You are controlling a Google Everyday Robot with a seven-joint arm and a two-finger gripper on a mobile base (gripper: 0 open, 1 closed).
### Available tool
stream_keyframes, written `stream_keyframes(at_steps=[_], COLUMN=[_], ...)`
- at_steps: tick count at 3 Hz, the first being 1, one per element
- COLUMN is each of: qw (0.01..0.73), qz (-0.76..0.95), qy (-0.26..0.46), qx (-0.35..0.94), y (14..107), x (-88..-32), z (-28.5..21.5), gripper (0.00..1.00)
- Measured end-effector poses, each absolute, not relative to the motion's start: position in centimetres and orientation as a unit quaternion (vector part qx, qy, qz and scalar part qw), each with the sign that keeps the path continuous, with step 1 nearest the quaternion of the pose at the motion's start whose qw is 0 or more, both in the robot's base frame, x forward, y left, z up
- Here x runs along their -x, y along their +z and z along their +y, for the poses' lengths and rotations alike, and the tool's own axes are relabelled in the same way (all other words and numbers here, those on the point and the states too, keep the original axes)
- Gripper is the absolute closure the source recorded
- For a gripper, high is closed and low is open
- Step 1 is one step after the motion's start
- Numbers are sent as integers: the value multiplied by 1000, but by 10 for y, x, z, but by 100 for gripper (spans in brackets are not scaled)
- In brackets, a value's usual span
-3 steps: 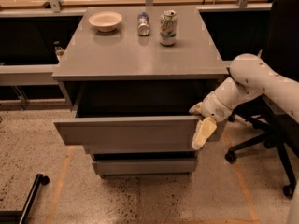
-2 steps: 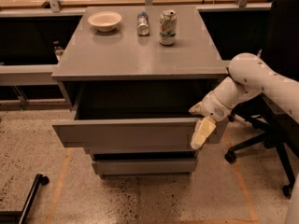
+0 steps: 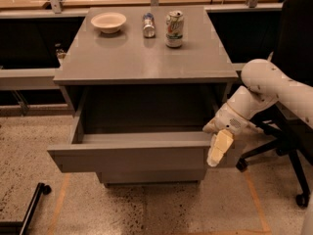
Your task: Open top drawer
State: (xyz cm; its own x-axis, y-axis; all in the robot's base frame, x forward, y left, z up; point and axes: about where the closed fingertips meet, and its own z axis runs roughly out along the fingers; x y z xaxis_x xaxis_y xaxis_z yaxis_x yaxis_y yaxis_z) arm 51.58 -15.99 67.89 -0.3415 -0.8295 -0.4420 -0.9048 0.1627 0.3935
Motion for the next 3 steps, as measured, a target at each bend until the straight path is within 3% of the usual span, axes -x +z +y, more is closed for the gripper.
stream_keyframes(at_steps=[2, 3], qw=[-9, -3], qz=[729, 732], qy=[386, 382], qx=[566, 564], y=[680, 677], x=[-453, -457], z=[-171, -170], gripper=[0, 0])
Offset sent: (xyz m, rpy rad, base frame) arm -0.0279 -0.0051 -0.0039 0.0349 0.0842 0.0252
